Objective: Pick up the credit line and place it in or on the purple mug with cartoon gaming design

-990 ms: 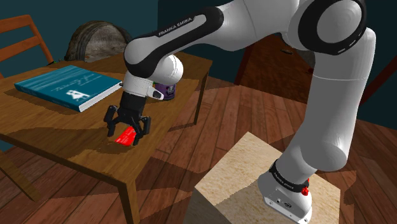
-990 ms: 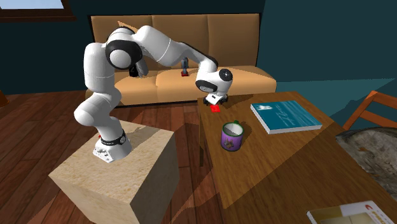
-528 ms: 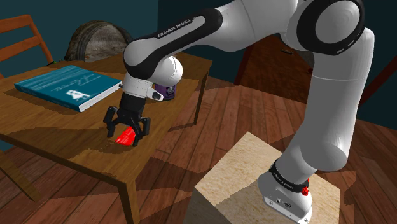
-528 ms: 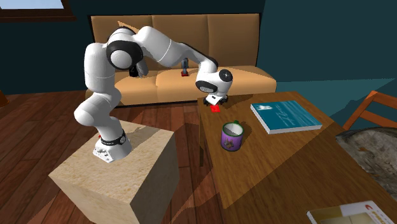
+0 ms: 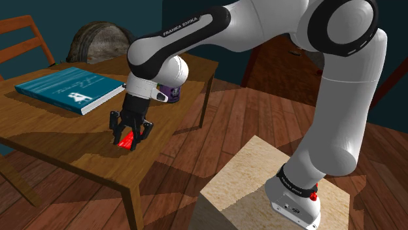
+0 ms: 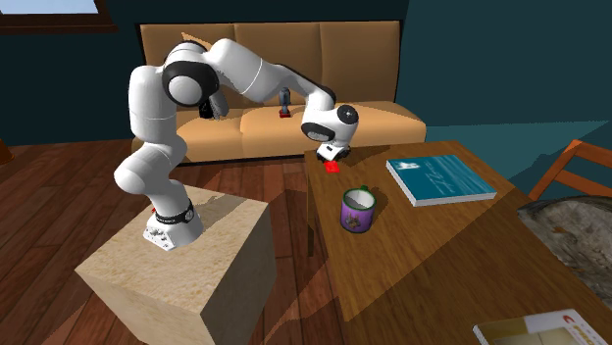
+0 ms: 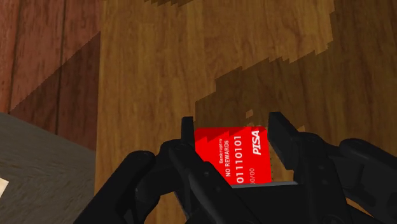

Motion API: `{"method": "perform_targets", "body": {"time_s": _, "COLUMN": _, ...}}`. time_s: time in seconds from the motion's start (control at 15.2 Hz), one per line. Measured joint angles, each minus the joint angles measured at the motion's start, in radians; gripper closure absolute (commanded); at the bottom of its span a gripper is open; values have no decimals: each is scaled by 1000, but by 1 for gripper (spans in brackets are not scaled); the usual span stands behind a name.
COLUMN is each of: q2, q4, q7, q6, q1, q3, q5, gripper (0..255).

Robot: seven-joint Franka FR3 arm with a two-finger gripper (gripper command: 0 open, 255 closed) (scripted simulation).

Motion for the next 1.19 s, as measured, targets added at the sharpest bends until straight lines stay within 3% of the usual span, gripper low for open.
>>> {"method": "perform_targets", "body": {"time_s": 1.19, "q2": -94, "q4": 64, "q7": 77, "q6": -150, "q1": -14, "q3": -1, "q5": -15, "gripper": 255}}
